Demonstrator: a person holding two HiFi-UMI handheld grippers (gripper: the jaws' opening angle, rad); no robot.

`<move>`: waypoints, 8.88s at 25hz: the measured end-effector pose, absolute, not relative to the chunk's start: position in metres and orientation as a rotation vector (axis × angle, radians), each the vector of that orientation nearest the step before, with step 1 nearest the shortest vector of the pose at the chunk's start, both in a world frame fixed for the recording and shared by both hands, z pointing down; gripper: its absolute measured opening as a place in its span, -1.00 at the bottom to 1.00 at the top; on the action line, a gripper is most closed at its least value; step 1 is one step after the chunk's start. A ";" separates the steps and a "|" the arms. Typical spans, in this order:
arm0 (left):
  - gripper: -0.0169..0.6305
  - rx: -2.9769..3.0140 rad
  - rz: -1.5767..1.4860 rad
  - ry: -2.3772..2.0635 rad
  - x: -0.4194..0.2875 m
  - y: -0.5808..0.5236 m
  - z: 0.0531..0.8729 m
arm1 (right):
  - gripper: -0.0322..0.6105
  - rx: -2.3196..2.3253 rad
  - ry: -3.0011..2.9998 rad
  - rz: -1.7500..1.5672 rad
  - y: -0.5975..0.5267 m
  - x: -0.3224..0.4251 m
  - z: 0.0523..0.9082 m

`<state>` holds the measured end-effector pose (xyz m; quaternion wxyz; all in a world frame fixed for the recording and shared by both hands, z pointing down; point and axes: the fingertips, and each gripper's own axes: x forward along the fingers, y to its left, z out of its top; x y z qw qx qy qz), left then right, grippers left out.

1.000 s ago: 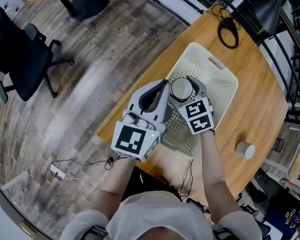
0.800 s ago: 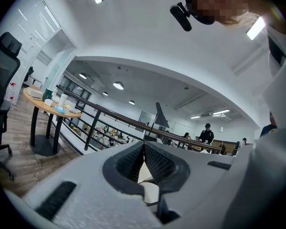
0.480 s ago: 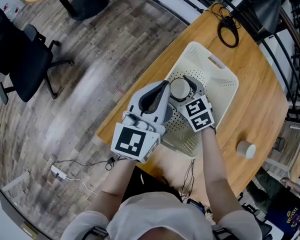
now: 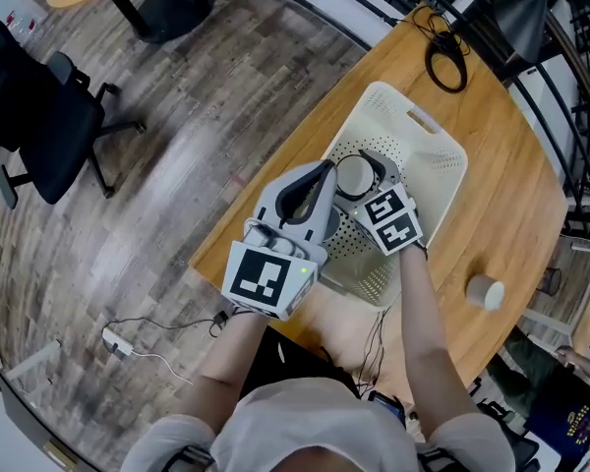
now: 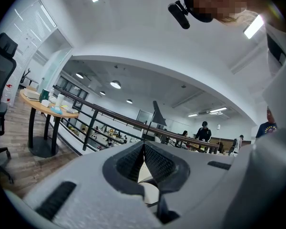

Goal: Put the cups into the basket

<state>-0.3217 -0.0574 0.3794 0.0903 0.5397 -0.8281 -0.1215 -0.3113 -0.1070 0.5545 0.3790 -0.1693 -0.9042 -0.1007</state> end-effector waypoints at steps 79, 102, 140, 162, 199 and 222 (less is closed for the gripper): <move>-0.92 1.975 -0.224 -2.210 -0.148 -0.088 0.340 | -0.87 0.634 -3.023 0.268 -0.141 -0.097 0.352; -0.92 2.346 -0.119 -1.784 0.055 -0.187 0.350 | -0.86 1.171 -2.900 0.232 -0.223 0.129 0.363; -0.92 2.279 0.045 -1.654 0.116 -0.274 0.446 | 0.03 0.671 -2.473 -0.034 -0.328 0.162 0.474; -0.92 2.207 0.026 -1.688 0.096 -0.283 0.466 | 0.64 0.366 -2.275 0.092 -0.354 0.140 0.553; -0.92 2.168 -0.016 -1.741 0.076 -0.270 0.459 | 0.50 0.372 -2.140 0.017 -0.357 0.130 0.554; -0.92 2.224 -0.067 -1.762 0.061 -0.222 0.399 | 0.50 0.319 -2.135 -0.068 -0.300 0.100 0.496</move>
